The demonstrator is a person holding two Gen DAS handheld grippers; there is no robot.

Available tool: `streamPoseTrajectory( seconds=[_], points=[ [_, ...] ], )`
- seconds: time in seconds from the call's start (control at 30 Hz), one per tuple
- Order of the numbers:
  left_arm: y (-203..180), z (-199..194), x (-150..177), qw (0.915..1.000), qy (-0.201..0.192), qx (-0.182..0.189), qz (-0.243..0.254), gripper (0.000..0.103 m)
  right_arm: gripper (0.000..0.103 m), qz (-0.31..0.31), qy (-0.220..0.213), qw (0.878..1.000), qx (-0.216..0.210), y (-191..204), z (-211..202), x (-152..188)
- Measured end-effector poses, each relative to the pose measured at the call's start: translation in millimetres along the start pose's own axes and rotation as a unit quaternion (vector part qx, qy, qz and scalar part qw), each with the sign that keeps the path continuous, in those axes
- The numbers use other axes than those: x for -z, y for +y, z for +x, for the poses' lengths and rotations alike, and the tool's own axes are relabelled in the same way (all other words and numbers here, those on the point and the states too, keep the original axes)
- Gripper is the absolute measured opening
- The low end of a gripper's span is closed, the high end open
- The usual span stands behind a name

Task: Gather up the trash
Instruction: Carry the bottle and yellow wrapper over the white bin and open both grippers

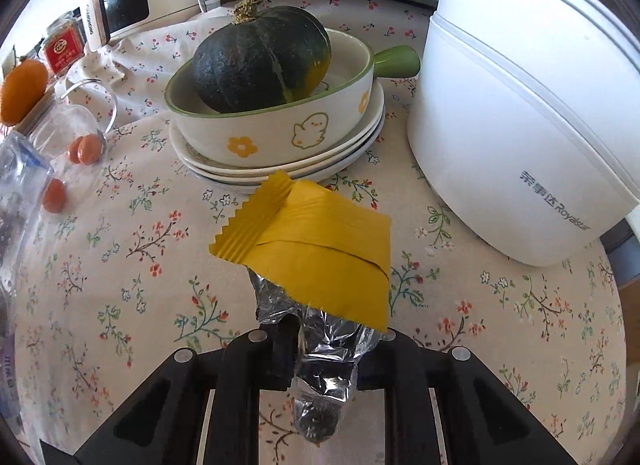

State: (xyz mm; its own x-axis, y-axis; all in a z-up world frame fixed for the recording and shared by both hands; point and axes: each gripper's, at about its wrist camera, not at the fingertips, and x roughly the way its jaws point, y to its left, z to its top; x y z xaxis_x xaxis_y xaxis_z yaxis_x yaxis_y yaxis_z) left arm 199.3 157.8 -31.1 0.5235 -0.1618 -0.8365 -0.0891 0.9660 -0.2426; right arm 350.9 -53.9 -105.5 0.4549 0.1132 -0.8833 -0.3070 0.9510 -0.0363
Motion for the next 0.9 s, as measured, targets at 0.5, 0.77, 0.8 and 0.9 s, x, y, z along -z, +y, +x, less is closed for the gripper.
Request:
streamPoseTrajectory(
  seconds=[0.5,0.77,0.8,0.9],
  points=[
    [-42.2,-30.4,29.9,0.9971,-0.007,0.066,0.037,0.058,0.02,0.023,0.017,1.0,0.006,-33.0,-112.3,84.9],
    [-85.9,-31.8,54.2,0.992,0.008,0.097,0.081,0.058,0.02,0.058,0.036,0.997,0.019,-72.3,-158.0,140.3],
    [-92.7,-30.7,57.6,0.9911,0.012,0.1,0.087,0.058,0.02,0.061,0.037,0.997,0.022,-76.9,-162.5,146.1],
    [-111.8,-27.2,67.3,0.988,0.023,0.112,0.103,0.058,0.02,0.072,0.04,0.996,0.028,-93.8,-175.7,166.6]
  ],
)
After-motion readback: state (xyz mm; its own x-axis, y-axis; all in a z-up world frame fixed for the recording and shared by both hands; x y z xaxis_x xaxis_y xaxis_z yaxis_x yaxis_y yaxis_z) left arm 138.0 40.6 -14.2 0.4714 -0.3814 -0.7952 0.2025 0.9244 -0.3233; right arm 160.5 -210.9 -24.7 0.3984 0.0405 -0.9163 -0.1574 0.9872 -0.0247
